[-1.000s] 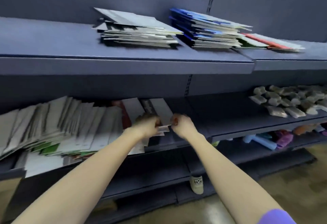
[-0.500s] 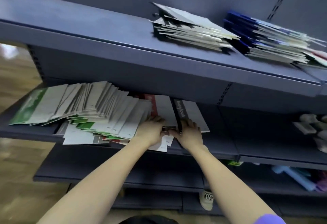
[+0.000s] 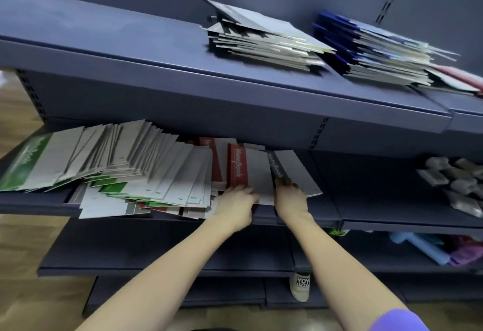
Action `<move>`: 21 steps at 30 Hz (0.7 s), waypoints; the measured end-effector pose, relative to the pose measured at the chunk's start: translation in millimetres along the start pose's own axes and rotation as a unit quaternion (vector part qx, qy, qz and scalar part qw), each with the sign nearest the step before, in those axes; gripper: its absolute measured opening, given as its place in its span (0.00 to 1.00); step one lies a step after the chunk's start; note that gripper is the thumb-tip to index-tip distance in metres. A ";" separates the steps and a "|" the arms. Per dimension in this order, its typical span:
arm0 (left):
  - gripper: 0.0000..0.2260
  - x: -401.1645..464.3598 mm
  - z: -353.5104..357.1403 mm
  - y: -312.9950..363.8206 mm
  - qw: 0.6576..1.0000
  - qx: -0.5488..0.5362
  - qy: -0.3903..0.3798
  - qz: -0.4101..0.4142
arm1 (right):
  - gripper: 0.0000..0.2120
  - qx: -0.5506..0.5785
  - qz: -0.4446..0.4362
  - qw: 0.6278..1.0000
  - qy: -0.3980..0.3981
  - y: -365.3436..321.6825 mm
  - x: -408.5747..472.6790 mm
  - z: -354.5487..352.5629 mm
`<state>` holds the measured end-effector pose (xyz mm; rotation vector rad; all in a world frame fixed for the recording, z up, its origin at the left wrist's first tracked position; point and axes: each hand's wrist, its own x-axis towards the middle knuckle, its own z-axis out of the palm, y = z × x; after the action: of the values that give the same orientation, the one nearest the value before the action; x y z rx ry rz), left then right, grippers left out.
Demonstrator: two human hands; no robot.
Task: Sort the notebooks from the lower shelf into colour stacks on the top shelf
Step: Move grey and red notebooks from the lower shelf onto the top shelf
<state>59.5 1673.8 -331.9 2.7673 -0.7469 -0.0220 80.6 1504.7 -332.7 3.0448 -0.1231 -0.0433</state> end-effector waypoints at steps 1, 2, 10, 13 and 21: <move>0.14 0.1 -4.0 -1.9 1.000 -0.023 -0.003 0.005 | 0.24 -0.006 0.000 1.000 -0.006 0.3 -0.6 -3.6; 0.13 -0.1 -8.6 -5.5 0.999 -0.046 -0.006 0.009 | 0.24 -0.011 0.003 1.000 -0.007 1.2 -0.7 -6.9; 0.21 -17.5 -45.5 -58.8 0.983 0.107 0.063 -0.135 | 0.33 0.003 0.006 0.999 0.045 -7.1 0.9 -22.3; 0.23 -27.1 -42.4 -70.5 0.973 0.130 0.021 -0.190 | 0.28 0.011 -0.025 0.999 0.036 -20.4 -0.6 -27.6; 0.26 -41.7 -41.5 -64.2 0.974 0.148 0.020 -0.168 | 0.27 0.030 0.032 0.997 -0.069 -75.1 3.2 -21.4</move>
<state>58.4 1758.5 -311.4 3.1367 -0.2819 0.0839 90.4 1580.9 -318.6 3.0932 -0.2347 -0.2495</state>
